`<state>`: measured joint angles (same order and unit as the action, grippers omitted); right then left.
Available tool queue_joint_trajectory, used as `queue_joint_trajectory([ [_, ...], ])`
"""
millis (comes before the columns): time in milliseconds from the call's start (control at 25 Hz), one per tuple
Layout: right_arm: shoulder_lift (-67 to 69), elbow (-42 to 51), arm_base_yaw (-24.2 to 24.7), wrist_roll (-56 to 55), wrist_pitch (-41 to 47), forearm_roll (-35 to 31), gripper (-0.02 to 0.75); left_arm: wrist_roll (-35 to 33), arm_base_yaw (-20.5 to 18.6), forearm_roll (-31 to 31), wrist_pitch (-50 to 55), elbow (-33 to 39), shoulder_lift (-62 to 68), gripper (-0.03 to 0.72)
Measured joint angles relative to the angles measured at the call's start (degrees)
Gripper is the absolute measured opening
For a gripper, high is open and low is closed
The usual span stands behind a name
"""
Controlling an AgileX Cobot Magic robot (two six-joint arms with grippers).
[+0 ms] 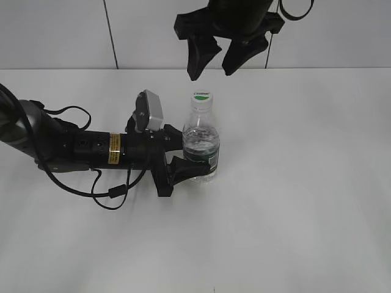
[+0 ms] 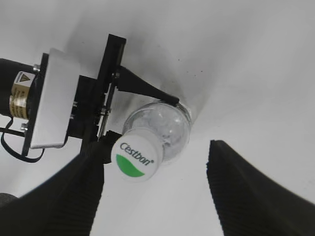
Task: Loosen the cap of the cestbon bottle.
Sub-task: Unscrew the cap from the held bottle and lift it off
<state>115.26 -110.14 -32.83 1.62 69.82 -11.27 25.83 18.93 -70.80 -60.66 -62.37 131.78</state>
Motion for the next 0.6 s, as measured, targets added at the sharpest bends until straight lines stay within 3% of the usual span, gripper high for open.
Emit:
queue_joint_trajectory([
  [600,2.2,1.3,-2.3,0.0,0.1,0.1,0.498,0.0,0.0,0.0,0.1,0.0,0.0,0.418],
])
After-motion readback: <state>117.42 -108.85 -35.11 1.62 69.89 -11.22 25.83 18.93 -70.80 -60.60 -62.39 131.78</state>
